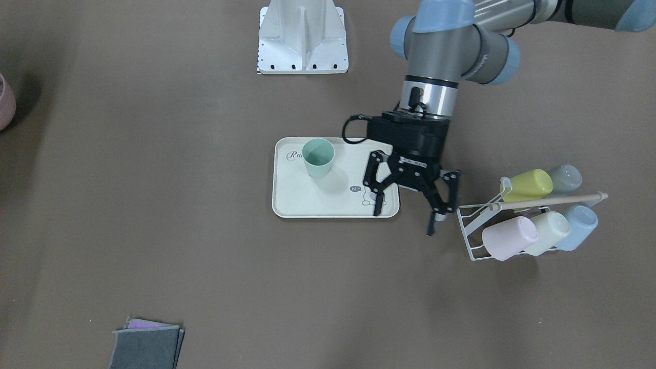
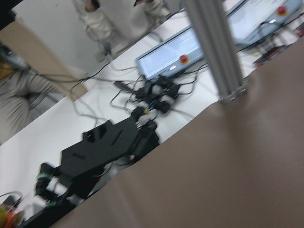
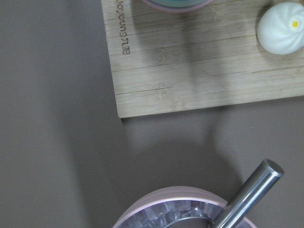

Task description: Pick up and place green cup on tray

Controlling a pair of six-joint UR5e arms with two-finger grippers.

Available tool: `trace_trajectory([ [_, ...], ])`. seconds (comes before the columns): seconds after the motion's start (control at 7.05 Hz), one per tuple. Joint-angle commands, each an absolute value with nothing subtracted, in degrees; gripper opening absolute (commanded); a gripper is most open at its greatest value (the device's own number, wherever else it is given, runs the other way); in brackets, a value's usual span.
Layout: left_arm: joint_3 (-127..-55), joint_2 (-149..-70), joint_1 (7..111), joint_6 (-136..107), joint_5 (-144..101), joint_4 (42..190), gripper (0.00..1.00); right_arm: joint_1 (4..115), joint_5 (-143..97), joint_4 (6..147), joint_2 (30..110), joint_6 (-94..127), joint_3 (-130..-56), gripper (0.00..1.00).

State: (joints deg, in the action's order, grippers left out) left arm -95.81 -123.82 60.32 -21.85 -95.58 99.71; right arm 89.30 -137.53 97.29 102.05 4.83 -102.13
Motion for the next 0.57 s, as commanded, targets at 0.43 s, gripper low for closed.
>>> trace_trajectory([
  [0.43,-86.94,-100.15,86.91,-21.1,-134.77,95.54,0.98,89.56,-137.55,97.47,102.3,4.92,-102.04,1.0],
])
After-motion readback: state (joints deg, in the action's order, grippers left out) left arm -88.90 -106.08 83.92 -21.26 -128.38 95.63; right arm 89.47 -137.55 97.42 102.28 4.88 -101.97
